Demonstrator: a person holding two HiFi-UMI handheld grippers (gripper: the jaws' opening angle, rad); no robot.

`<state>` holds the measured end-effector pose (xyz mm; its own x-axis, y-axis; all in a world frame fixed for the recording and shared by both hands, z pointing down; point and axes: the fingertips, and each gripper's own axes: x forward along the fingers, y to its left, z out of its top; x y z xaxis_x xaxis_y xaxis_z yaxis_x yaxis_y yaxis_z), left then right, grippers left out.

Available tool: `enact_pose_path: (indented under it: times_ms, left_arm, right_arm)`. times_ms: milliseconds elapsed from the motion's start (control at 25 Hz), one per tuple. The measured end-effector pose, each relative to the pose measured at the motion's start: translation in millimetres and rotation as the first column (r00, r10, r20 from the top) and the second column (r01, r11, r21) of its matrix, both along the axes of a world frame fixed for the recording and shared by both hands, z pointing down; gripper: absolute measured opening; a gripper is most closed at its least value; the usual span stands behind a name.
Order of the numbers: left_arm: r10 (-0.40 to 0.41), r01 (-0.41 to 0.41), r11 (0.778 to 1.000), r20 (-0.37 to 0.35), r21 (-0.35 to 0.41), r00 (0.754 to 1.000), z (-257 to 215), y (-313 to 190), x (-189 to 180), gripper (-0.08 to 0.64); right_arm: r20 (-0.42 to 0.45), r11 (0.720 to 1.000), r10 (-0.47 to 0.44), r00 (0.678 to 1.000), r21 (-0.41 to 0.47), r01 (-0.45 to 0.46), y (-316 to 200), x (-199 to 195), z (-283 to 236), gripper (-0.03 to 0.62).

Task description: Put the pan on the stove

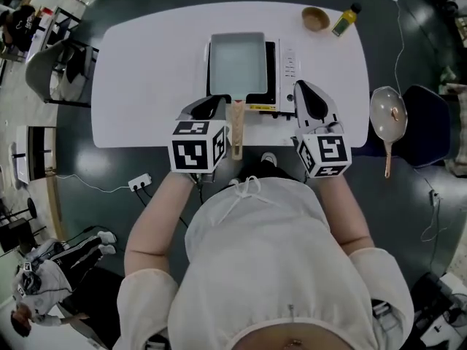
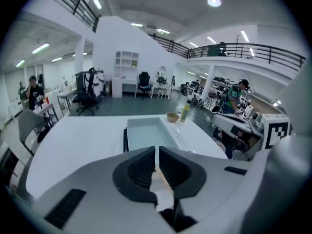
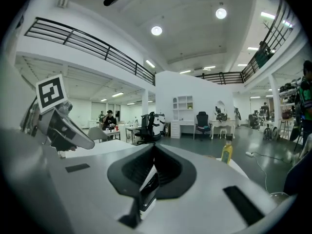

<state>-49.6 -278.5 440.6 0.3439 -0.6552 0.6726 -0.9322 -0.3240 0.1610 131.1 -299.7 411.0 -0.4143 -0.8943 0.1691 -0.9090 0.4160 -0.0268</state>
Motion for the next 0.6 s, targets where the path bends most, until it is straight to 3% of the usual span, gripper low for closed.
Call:
enact_pose_path:
  times_ms: [200, 320, 480, 600]
  left_arm:
    - [0.049, -0.045, 0.987, -0.02, 0.151, 0.999, -33, 7, -15, 0.023]
    - [0.102, -0.088, 0.963, -0.04, 0.253, 0.994, -57, 12, -20, 0.021]
    - [0.149, -0.135, 0.885, 0.003, 0.446, 0.989, -92, 19, -28, 0.02]
    - [0.188, -0.158, 0.826, -0.001, 0.542, 0.982, -112, 26, -31, 0.02]
  right_arm:
    - [-0.005, 0.997, 0.039, 0.999, 0.073, -0.039, 22, -10, -32, 0.005]
    - [-0.03, 0.992, 0.047, 0.998, 0.12, -0.043, 35, -17, -48, 0.005]
    - [-0.058, 0.984, 0.054, 0.997, 0.171, -0.043, 49, -26, -66, 0.002]
    - [-0.072, 0.979, 0.05, 0.996, 0.202, -0.034, 58, -31, -77, 0.002]
